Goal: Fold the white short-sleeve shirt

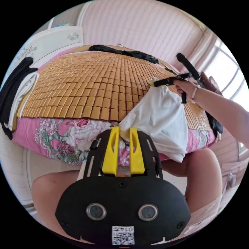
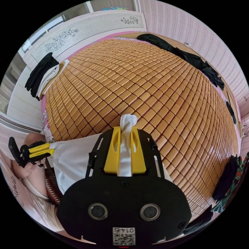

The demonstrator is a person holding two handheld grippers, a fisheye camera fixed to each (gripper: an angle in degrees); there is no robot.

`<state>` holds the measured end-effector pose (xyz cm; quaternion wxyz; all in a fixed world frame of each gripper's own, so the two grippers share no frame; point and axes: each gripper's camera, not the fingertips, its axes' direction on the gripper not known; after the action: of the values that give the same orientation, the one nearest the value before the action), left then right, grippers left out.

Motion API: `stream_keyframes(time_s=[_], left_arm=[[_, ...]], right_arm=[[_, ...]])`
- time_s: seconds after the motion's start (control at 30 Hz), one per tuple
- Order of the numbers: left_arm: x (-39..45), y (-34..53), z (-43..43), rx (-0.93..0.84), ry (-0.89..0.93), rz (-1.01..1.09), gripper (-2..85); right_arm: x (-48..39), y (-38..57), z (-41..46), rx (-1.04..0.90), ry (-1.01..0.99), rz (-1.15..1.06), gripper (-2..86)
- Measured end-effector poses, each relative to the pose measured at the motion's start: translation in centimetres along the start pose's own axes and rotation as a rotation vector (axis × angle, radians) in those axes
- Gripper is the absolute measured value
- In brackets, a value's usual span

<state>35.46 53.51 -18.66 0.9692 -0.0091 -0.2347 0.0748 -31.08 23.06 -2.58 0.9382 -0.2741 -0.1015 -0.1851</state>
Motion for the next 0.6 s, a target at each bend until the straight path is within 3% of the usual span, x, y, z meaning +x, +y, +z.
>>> stream_keyframes(time_s=[0.2,0.43,0.6], left_arm=[[-0.4,0.2,-3.1,-0.017,0.143,0.025,-0.6],[-0.3,2.3,-16.5,0.243,0.204,0.169,-0.9],[-4.2,5.4,-27.6,0.395,0.189,0.15,-1.0]], right_arm=[[-2.3,4.6,-8.9,0.292,0.01,0.035,4.3],[-7.5,9.2,-20.6,0.518,0.054,0.028,3.8],[-14.3,5.0,-27.7,0.637,-0.027,-0.148,3.6]])
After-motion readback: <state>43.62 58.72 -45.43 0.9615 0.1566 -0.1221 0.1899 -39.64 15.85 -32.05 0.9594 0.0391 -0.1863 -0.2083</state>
